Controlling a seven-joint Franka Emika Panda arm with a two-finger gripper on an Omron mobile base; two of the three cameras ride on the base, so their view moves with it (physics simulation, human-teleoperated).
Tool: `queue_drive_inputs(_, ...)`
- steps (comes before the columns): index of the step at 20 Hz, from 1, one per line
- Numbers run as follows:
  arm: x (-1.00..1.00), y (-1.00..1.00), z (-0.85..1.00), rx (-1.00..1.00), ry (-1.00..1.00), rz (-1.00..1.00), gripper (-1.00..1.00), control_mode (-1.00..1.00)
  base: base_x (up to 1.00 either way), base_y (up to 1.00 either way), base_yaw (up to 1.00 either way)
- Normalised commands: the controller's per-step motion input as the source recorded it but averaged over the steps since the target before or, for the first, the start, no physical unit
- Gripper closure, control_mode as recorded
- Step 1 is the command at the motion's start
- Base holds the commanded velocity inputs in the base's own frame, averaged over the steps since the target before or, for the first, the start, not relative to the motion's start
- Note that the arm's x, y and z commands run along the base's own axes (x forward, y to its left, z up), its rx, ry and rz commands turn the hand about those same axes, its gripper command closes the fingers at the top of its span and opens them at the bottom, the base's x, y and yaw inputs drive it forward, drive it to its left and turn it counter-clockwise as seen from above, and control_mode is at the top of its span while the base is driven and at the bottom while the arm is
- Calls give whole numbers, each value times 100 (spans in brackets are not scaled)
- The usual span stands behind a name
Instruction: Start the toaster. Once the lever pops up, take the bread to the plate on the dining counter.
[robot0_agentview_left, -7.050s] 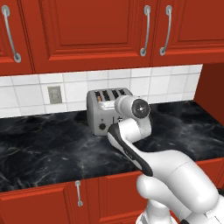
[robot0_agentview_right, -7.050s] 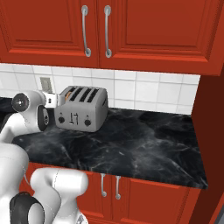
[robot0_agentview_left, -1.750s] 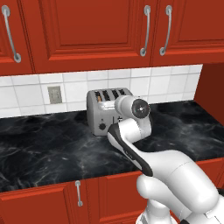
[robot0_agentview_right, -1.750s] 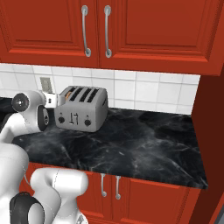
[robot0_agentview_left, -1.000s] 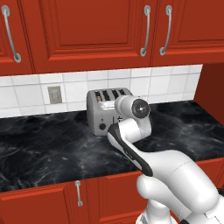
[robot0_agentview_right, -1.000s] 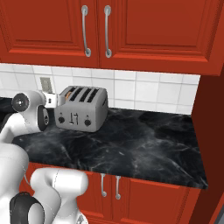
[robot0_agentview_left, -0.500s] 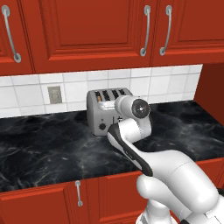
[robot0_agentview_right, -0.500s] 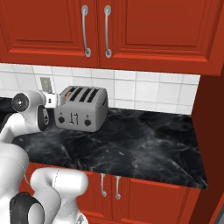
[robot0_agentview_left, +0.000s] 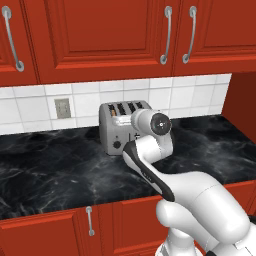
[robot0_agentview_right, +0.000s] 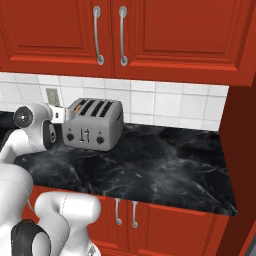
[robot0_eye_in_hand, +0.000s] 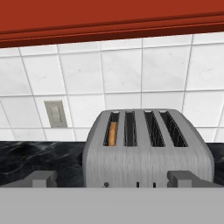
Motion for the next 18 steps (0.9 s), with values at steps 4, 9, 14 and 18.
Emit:
queue_drive_inputs(4,0,0,0,0,0,0,-100,-100,0,0,0)
queue_drive_inputs(9,0,0,0,0,0,0,-100,-100,0,0,0)
queue_drive_inputs(14,0,0,0,0,0,0,-100,-100,0,0,0)
queue_drive_inputs(18,0,0,0,0,0,0,-100,-100,0,0,0)
